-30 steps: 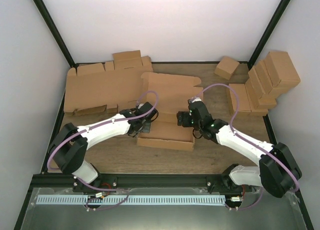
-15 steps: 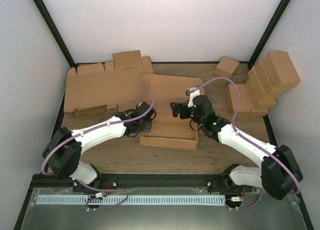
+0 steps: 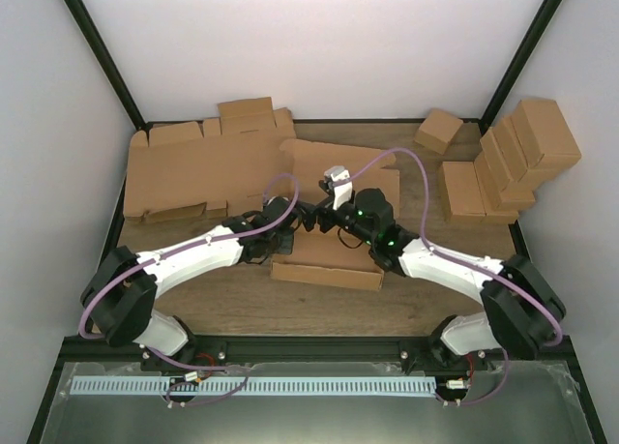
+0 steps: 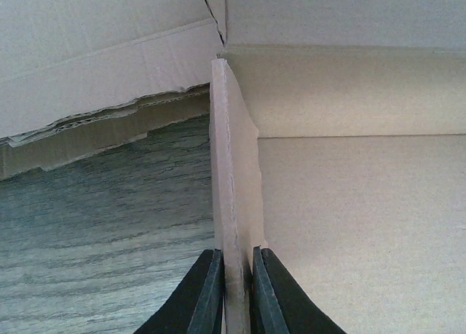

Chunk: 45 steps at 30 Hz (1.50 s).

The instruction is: Fold the paper box

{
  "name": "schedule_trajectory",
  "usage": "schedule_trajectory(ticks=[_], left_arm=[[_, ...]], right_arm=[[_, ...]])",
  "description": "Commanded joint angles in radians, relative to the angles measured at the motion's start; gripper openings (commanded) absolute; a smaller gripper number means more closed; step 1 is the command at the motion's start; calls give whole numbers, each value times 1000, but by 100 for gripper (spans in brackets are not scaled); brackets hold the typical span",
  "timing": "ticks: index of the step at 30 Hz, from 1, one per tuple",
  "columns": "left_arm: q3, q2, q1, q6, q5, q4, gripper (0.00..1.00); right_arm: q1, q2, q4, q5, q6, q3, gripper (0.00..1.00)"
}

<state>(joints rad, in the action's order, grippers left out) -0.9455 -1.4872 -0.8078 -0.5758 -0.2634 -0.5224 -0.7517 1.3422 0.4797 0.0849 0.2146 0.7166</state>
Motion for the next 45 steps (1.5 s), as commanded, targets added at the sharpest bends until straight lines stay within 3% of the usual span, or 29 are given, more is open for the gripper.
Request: schedule_trajectory(ticks=[1, 7, 11, 17, 20, 27, 33, 40, 45], left_arm=[[-6, 24, -5, -22, -12, -3, 14], [9, 45, -4, -44, -23, -22, 14], [18, 65, -4, -49, -3, -5, 14], [34, 66, -4, -49, 22, 21, 16], [73, 75, -4, -46, 29, 53, 22], [87, 78, -4, -25, 55, 86, 45], [64, 100, 26, -21, 94, 82, 58], [-2, 130, 171, 48, 237, 68, 74], [-42, 105, 273, 89, 354, 66, 74]], right_arm=[[-11, 77, 126, 92, -67, 85, 100], [-12, 189, 44, 85, -69, 193, 100], [-12, 104, 106, 81, -81, 125, 100], [-11, 15, -65, -16, -77, 124, 100], [3, -36, -146, -93, -40, 86, 100], [30, -107, -299, -85, 48, -11, 100], [29, -158, -265, -96, 90, -96, 100], [34, -156, -369, -143, 111, -72, 100], [34, -139, -444, -27, 127, -72, 99]])
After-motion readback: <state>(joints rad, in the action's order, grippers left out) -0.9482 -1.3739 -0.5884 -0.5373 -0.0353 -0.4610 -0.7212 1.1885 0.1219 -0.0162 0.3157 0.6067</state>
